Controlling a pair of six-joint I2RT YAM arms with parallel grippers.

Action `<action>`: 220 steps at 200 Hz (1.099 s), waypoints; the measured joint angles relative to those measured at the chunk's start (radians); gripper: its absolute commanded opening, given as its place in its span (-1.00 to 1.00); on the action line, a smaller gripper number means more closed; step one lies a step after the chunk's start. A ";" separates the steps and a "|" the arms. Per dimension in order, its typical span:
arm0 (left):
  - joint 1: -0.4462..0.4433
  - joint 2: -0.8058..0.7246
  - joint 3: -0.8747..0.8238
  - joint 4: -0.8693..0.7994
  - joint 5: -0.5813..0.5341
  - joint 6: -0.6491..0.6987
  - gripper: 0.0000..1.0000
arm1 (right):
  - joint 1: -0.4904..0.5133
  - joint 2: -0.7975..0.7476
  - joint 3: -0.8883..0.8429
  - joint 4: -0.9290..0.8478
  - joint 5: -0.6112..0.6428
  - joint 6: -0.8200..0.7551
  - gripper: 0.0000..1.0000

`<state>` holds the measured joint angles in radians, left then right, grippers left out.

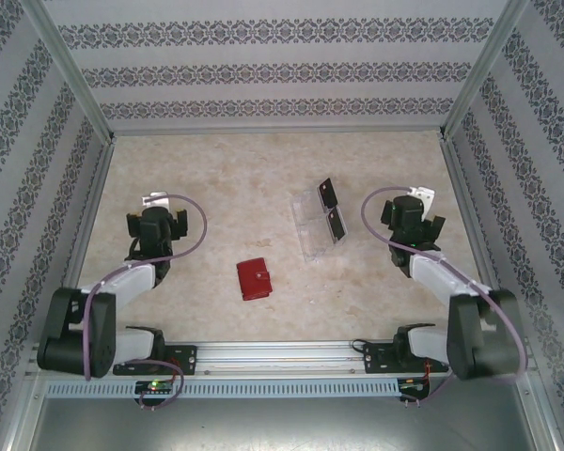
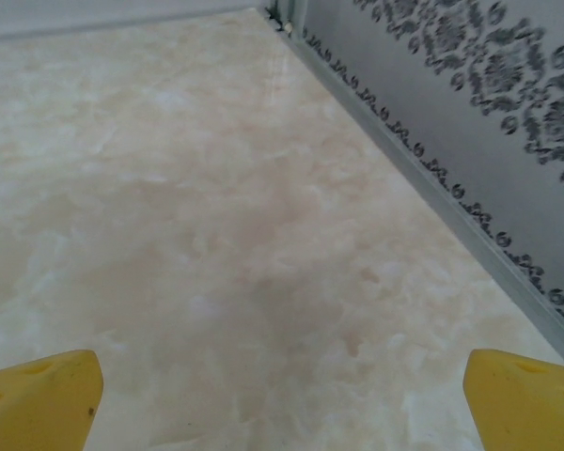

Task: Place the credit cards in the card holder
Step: Reset both arms

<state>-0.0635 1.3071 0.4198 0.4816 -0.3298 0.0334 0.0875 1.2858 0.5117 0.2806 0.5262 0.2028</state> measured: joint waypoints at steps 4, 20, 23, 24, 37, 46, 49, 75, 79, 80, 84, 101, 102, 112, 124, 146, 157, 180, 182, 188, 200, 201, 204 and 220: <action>0.000 0.020 -0.007 0.022 0.003 0.003 1.00 | 0.000 0.017 -0.008 0.029 -0.004 -0.012 0.96; 0.000 0.091 -0.028 0.098 0.016 0.024 1.00 | 0.000 0.070 -0.039 0.125 -0.027 -0.055 0.96; 0.000 0.097 -0.029 0.098 0.020 0.026 1.00 | 0.000 0.076 -0.042 0.135 -0.035 -0.063 0.96; 0.000 0.100 -0.029 0.098 0.023 0.027 1.00 | 0.000 0.077 -0.043 0.137 -0.037 -0.064 0.96; 0.000 0.111 -0.029 0.118 0.043 0.042 1.00 | -0.001 0.093 -0.050 0.186 -0.069 -0.088 0.96; 0.000 0.111 -0.029 0.139 0.062 0.048 1.00 | -0.004 0.098 -0.050 0.224 -0.095 -0.100 0.96; 0.001 0.109 -0.029 0.145 0.069 0.050 1.00 | -0.006 0.102 -0.052 0.244 -0.103 -0.103 0.96; 0.017 0.108 -0.019 0.158 0.148 0.066 1.00 | -0.005 0.166 -0.090 0.431 -0.171 -0.133 0.96; 0.020 0.107 -0.018 0.159 0.161 0.068 1.00 | -0.007 0.171 -0.095 0.432 -0.187 -0.136 0.96; 0.020 0.107 -0.018 0.159 0.164 0.069 1.00 | -0.007 0.171 -0.096 0.433 -0.189 -0.136 0.96; 0.024 0.105 -0.018 0.159 0.179 0.070 1.00 | -0.008 0.173 -0.103 0.441 -0.203 -0.139 0.96; 0.040 0.092 -0.022 0.159 0.232 0.071 1.00 | -0.012 0.201 -0.131 0.539 -0.241 -0.152 0.96; 0.040 0.091 -0.022 0.159 0.234 0.071 1.00 | -0.012 0.204 -0.132 0.544 -0.243 -0.153 0.96; 0.050 0.076 -0.029 0.163 0.261 0.066 1.00 | -0.013 0.234 -0.140 0.589 -0.257 -0.157 0.96; 0.060 0.067 -0.034 0.167 0.290 0.061 1.00 | -0.015 0.241 -0.146 0.590 -0.277 -0.158 0.96; 0.066 0.082 -0.029 0.178 0.331 0.038 1.00 | -0.036 0.241 -0.146 0.626 -0.305 -0.154 0.96; 0.066 0.105 -0.033 0.224 0.346 0.024 1.00 | -0.044 0.241 -0.146 0.633 -0.311 -0.154 0.96; 0.066 0.209 -0.052 0.363 0.360 0.003 0.97 | -0.046 0.241 -0.146 0.644 -0.306 -0.153 0.97; 0.066 0.222 -0.054 0.374 0.361 0.003 0.97 | -0.046 0.241 -0.146 0.645 -0.306 -0.153 0.96; 0.066 0.249 -0.059 0.396 0.364 0.001 0.99 | -0.046 0.241 -0.146 0.646 -0.305 -0.153 0.97; 0.066 0.276 -0.064 0.395 0.364 -0.006 1.00 | -0.046 0.241 -0.146 0.649 -0.303 -0.153 0.96; 0.066 0.278 -0.064 0.395 0.365 -0.008 1.00 | -0.046 0.241 -0.146 0.650 -0.303 -0.153 0.96; 0.066 0.281 -0.064 0.396 0.364 -0.008 1.00 | -0.046 0.241 -0.146 0.650 -0.303 -0.153 0.96; 0.066 0.283 -0.058 0.398 0.366 -0.011 1.00 | -0.046 0.241 -0.146 0.652 -0.304 -0.154 0.97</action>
<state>0.0021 1.5906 0.3622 0.8795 0.0364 0.0219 0.0418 1.5272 0.3653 0.9325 0.2226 0.0490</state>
